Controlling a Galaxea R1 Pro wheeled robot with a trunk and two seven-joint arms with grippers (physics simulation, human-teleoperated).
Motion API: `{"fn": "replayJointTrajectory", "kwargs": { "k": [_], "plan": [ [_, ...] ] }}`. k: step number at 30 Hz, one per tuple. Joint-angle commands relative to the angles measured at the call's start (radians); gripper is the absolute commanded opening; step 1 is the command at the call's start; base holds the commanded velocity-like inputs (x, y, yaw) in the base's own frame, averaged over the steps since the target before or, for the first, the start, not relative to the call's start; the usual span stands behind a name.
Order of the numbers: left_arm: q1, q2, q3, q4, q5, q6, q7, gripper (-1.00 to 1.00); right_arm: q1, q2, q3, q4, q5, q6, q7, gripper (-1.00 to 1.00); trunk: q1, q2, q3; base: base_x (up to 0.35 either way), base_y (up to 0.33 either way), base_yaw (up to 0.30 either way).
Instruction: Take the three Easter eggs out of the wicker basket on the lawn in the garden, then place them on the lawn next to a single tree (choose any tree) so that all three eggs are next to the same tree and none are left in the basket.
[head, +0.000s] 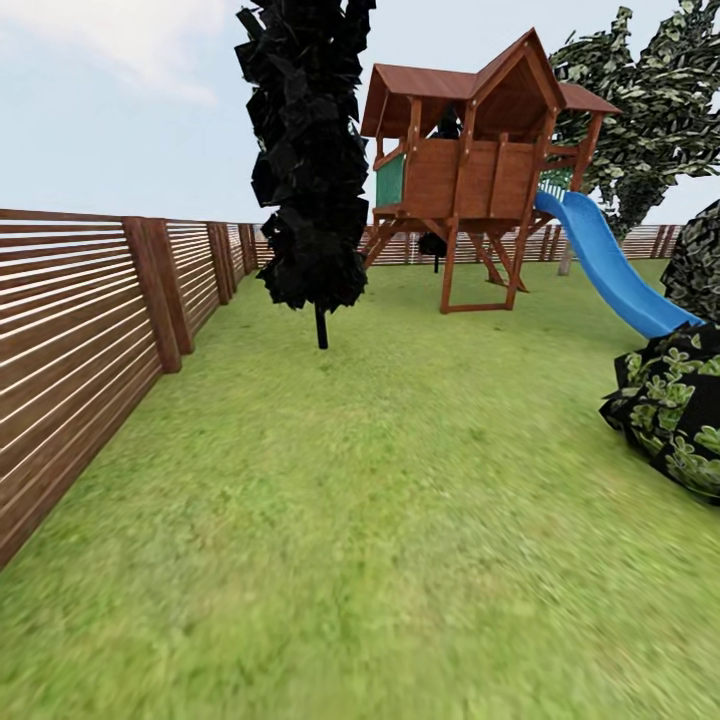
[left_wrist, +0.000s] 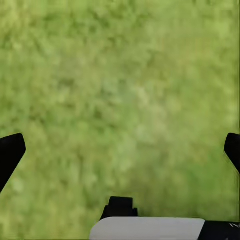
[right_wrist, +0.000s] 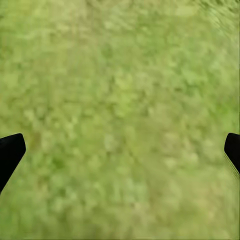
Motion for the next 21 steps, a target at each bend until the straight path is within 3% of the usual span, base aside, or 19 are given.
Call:
{"fn": "replayJointTrajectory", "kwargs": {
  "k": [1,21],
  "plan": [
    [-0.001,0.000,0.000,0.000,-0.001,-0.003,0.004,1.00,-0.001,0.000,0.006,0.001,-0.009,-0.004,0.000,1.00,0.001,0.000,-0.001,0.335,-0.079,0.000],
    [-0.001,0.004,0.001,0.000,0.000,-0.003,0.004,1.00,-0.001,-0.002,0.006,0.005,-0.009,-0.004,0.002,1.00,0.001,0.000,-0.030,0.335,-0.071,0.000]
  ]
}}
